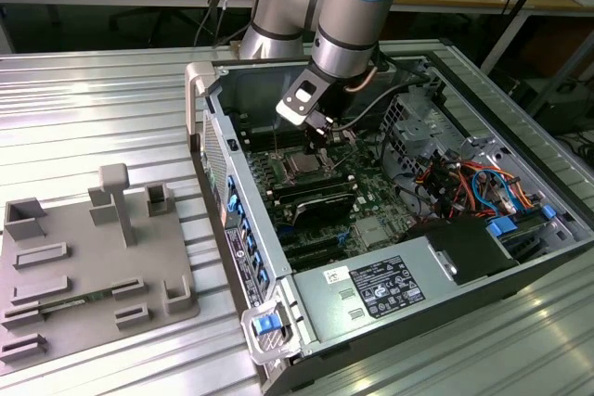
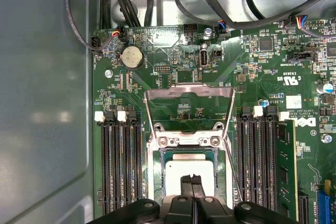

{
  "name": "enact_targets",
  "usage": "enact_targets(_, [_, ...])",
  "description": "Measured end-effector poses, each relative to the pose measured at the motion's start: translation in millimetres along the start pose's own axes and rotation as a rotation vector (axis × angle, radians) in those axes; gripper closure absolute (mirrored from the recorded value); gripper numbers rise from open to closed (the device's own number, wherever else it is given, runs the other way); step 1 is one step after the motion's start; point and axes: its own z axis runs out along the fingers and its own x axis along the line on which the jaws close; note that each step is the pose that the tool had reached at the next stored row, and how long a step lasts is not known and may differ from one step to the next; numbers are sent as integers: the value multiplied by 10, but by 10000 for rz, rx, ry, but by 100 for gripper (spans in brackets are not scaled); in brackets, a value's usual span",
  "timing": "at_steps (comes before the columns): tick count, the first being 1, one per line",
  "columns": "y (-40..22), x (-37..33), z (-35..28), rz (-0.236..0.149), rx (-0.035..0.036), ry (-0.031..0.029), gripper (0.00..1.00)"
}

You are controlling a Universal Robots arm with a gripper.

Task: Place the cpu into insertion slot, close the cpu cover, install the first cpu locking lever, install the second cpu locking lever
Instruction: 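Close the cpu cover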

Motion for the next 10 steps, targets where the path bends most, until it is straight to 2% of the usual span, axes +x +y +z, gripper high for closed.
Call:
enact_targets(8, [1,1,-23,-18,-1,3,89])
enact_targets(10, [1,1,-24,-173,6,6,89])
